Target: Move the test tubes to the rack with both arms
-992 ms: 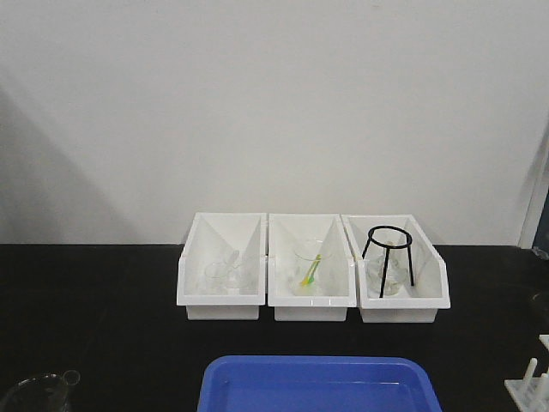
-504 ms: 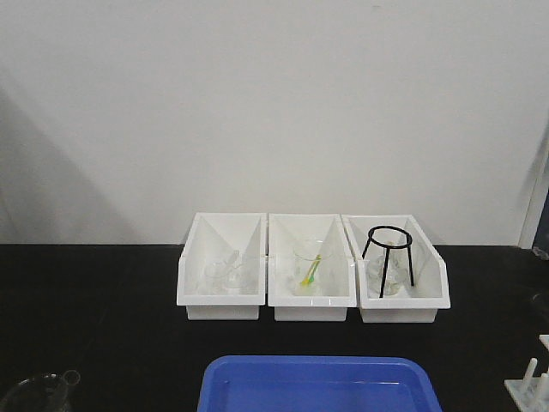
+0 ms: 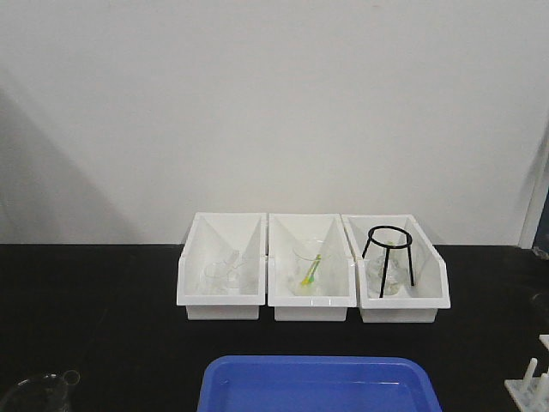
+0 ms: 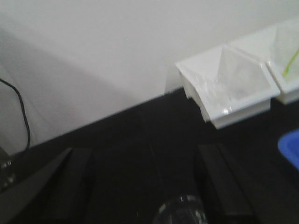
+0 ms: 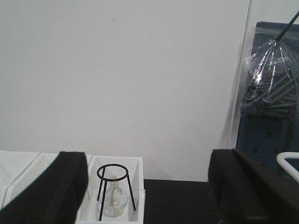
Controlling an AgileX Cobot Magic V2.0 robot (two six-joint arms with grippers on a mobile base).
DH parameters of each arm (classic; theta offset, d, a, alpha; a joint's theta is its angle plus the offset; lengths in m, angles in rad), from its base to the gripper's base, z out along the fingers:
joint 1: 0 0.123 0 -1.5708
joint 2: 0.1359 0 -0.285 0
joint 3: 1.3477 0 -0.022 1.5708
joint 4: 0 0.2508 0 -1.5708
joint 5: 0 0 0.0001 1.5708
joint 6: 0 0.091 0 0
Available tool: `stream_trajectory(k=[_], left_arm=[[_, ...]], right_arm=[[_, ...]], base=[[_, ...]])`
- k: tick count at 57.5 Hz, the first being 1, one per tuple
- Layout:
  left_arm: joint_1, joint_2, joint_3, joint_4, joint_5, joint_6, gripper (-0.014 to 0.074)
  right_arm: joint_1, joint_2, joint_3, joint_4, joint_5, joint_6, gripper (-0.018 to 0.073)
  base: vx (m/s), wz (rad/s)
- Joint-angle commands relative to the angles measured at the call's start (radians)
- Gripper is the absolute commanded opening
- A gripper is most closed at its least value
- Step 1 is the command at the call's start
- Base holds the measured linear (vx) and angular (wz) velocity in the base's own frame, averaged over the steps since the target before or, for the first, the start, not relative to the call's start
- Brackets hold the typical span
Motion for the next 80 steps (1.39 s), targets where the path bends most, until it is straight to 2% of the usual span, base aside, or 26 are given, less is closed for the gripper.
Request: stream_trajectory(k=[1,7,14,21,31,38,47,56,65,80], left_arm=[[-0.015,-0.005,0.053,0.022,-0.116,0.033,0.0515],[-0.059,-0.005,0.15,0.047,-0.14,0.055,0.0507],[-0.101,0.0,0.243,0.092,-0.281,0.055,0.0507],[-0.109,0.06,0.297,0.099,-0.455,0.046,0.0507],[-0.109,0.203,0.29,0.098,-0.66,0.042,0.0505],[-0.109,0.312,0.29,0.098,-0.786,-0.02,0.0505],[-0.109,0.41,0.289,0.095,-0.892,-0.062,0.0505],[-0.109,0.488,0.266,0.09,-0.934,-0.113,0.0505],[-0.109,0.548,0.243,0.09,-1.003,-0.121,0.0505],[-0.109,0.641,0.232,0.091,-1.051,-0.121,0.0505]], right_arm=[[0.0,0.0,-0.036,-0.009,-0.074,-0.014,0.0526],[0.0,0.009,-0.036,-0.009,-0.074,-0.017,0.0483],[0.0,0.025,-0.036,-0.009,-0.075,-0.017,0.0447],[0.0,0.049,-0.036,-0.009,-0.075,-0.017,0.0422],[0.0,0.072,-0.036,-0.009,-0.075,-0.017,0.0414],[0.0,0.073,-0.036,-0.009,-0.075,-0.017,0.0414],[0.0,0.073,-0.036,-0.009,-0.075,-0.021,0.0414],[0.0,0.073,-0.036,-0.009,-0.075,-0.026,0.0414],[0.0,0.073,-0.036,-0.009,-0.075,-0.031,0.0414],[0.0,0.073,-0.036,-0.009,-0.075,-0.031,0.0414]], base=[[0.0,0.0],[0.0,0.0],[0.0,0.0],[0.0,0.0],[0.0,0.0],[0.0,0.0],[0.0,0.0],[0.0,0.0],[0.0,0.0],[0.0,0.0]])
